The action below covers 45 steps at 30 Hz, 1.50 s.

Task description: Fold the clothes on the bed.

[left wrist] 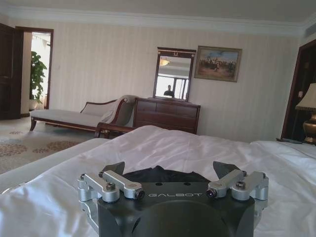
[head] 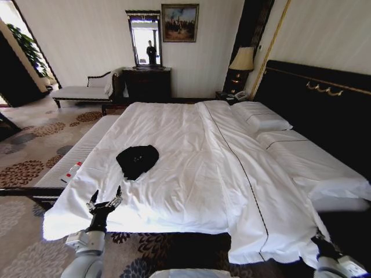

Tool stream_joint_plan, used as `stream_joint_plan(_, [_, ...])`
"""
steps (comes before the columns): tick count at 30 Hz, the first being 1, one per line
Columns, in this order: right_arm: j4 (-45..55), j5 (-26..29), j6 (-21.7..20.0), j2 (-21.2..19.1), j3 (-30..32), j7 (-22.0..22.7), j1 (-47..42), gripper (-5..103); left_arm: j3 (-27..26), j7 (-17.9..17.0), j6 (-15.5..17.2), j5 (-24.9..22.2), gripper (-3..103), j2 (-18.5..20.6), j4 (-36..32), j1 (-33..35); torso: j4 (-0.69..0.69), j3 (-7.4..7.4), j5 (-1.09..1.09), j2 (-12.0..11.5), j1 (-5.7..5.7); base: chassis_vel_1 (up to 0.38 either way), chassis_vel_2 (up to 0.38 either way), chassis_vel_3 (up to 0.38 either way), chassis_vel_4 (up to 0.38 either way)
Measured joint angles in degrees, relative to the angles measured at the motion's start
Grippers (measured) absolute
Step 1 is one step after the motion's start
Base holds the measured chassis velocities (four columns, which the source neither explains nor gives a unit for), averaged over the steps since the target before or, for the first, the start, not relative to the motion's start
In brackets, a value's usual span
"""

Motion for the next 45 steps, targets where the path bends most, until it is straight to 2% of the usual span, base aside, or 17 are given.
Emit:
stream_joint_plan(9, [-11.3,-4.9,4.6,-0.3,-3.4,-0.6,7.0,2,-0.7,0.0,0.0,0.2,100,0.3,-0.8,0.9,-0.02,0.0,0.0,0.0,0.0,0.0,0.0,0.0,0.0])
stream_joint_plan(15, [-11.7,-8.0,6.0,-0.1,-3.5,1.7,8.0,6,-0.9,0.0,0.0,0.5,100,0.1,-1.4,1.6,-0.06,0.01,0.0,0.0,0.0,0.0,0.0,0.0,0.0])
stream_joint_plan(17, [-9.0,-8.1,6.1,0.4,-2.8,2.2,6.9,17,-1.0,0.0,0.0,0.6,100,-0.1,-1.6,1.8,-0.07,0.0,-0.01,0.0,0.0,0.0,0.0,0.0,0.0])
stream_joint_plan(18, [-6.9,-8.3,6.1,0.9,-2.2,2.7,6.2,17,-1.1,0.0,0.0,0.6,100,-0.2,-1.7,1.9,-0.08,0.0,-0.01,0.0,0.0,0.0,0.0,0.0,0.0])
stream_joint_plan(19, [-3.7,-9.1,6.0,1.8,-1.0,3.8,4.9,27,-1.2,0.1,0.0,0.7,100,-0.3,-2.0,2.1,-0.04,0.0,-0.01,0.0,0.0,0.0,0.0,0.0,0.0])
stream_joint_plan(21, [-1.4,-10.0,6.0,2.4,-0.1,4.6,3.9,27,-1.3,0.1,0.0,0.7,100,-0.5,-2.1,2.3,-0.03,0.0,0.0,0.0,0.0,0.0,0.0,0.0,0.0])
stream_joint_plan(22, [0.9,-10.8,5.8,3.0,0.8,5.4,3.0,33,-1.4,0.1,0.0,0.7,100,-0.6,-2.3,2.4,-0.02,0.0,0.0,0.0,0.0,0.0,0.0,0.0,0.0])
stream_joint_plan(24, [9.2,-14.5,3.5,4.5,4.6,9.4,-0.5,44,-1.6,0.1,0.0,0.9,100,-0.9,-2.8,2.7,-0.02,0.0,0.0,0.0,0.0,0.0,0.0,0.0,0.0])
stream_joint_plan(27, [17.9,-16.4,0.8,5.6,8.6,11.5,-4.1,54,-1.8,0.1,0.0,1.2,100,-1.1,-3.3,3.0,-0.04,0.0,-0.02,0.0,0.0,0.0,0.0,0.0,0.0])
stream_joint_plan(31, [28.6,-14.1,-2.2,6.1,12.3,12.0,-8.3,66,-2.2,0.0,0.2,1.6,100,-1.5,-4.0,3.3,-0.04,0.0,-0.02,0.0,-0.01,0.0,0.0,0.0,0.0])
stream_joint_plan(33, [34.5,-11.5,-2.9,6.2,12.0,11.4,-9.5,76,-2.4,0.0,0.7,1.9,100,-1.8,-4.6,3.7,-0.04,0.0,-0.04,0.0,-0.01,0.0,0.0,0.0,0.0])
stream_joint_plan(36, [37.8,-9.6,-2.8,6.3,9.8,9.9,-9.5,82,-2.5,-0.1,1.1,2.1,100,-2.1,-5.2,4.0,-0.01,0.0,-0.02,0.0,0.0,0.0,0.0,0.0,0.0])
stream_joint_plan(37, [40.4,-7.6,-2.2,6.7,6.3,7.8,-9.2,92,-2.5,-0.1,1.5,2.2,100,-2.3,-5.8,4.5,-0.01,0.0,-0.01,0.0,0.0,0.0,0.0,0.0,0.0])
stream_joint_plan(41, [42.4,-6.5,-1.2,7.4,1.1,4.4,-7.7,99,-2.5,-0.1,2.5,2.7,100,-2.4,-7.5,5.5,0.0,0.01,0.0,0.0,0.0,0.0,0.0,0.0,0.0])
stream_joint_plan(42, [42.5,-7.9,0.2,7.8,-1.6,0.5,-6.6,99,-2.5,0.5,3.0,3.0,100,-2.3,-8.9,6.3,-0.01,0.0,-0.01,0.0,0.0,0.0,0.0,0.0,0.0])
stream_joint_plan(44, [42.5,-8.4,0.7,7.8,-2.2,-0.7,-6.3,100,-2.5,0.8,3.2,3.1,100,-2.2,-9.4,6.6,-0.01,0.0,0.0,0.0,0.0,0.0,0.0,0.0,0.0])
stream_joint_plan(45, [42.4,-9.6,1.7,7.7,-3.5,-3.6,-5.9,100,-2.5,1.6,3.3,3.3,100,-2.2,-10.1,7.0,-0.01,0.0,0.0,0.0,0.0,0.0,0.0,0.0,0.0])
